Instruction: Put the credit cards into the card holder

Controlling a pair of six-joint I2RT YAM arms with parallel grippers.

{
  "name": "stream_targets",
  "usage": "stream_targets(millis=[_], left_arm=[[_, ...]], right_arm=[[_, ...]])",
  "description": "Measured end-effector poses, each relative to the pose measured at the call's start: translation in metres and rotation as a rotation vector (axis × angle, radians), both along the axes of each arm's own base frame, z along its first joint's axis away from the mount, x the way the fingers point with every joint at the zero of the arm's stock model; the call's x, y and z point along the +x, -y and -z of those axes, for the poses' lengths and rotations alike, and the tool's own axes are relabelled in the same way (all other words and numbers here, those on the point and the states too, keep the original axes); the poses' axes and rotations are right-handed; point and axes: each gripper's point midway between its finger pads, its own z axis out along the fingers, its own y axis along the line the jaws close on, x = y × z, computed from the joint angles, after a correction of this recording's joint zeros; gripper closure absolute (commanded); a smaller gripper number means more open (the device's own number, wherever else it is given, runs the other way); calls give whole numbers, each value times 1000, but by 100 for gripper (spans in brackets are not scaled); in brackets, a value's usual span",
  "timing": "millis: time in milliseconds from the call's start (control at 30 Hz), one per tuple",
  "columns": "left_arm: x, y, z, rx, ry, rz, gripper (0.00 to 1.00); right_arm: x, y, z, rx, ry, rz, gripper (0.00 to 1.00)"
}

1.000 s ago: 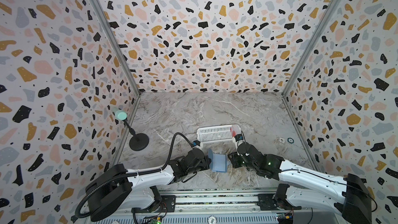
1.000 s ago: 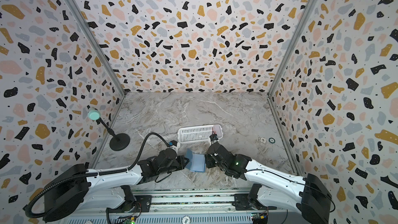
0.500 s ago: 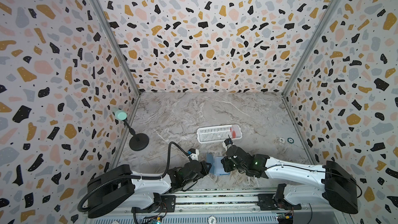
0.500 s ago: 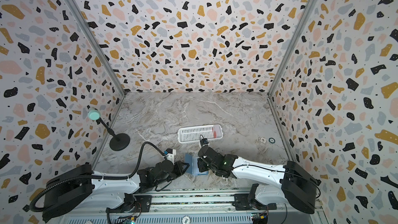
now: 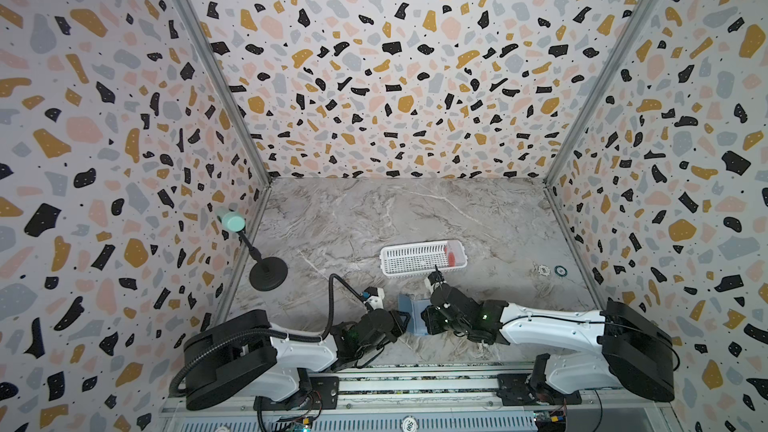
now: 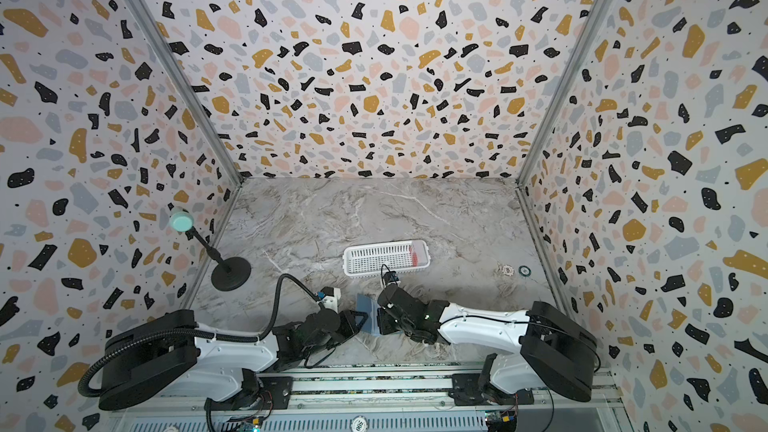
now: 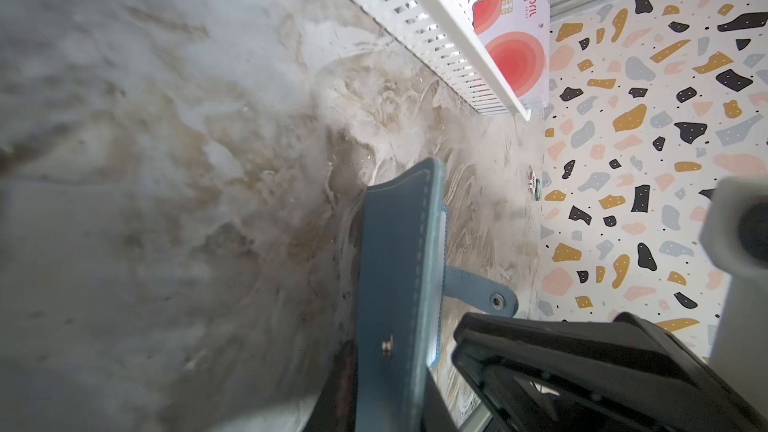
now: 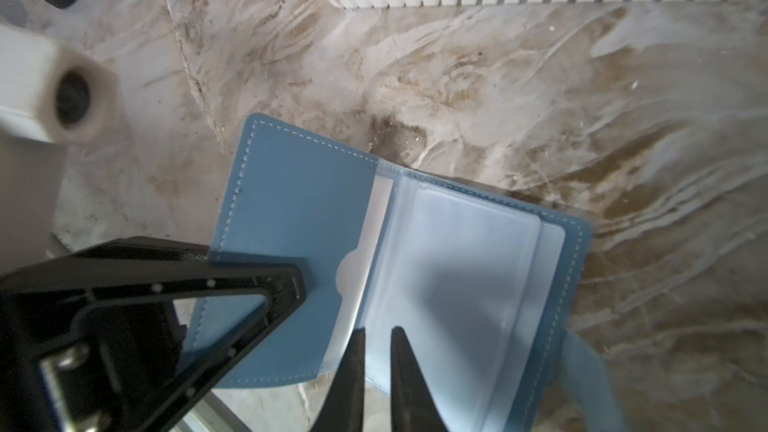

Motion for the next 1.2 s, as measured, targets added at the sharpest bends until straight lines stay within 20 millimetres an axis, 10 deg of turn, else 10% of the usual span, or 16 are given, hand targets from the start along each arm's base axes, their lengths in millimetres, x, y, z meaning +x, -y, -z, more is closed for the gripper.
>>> stream_targets(millis=[867,1200], left_arm=[[-13,-15,19,21,-48,12,67],[-4,-44,-19,1,13,-47,66]], right_arm=[[6,-35,27,-113,-13,-36,78],[7,-35,32,-193,29,-29,78]])
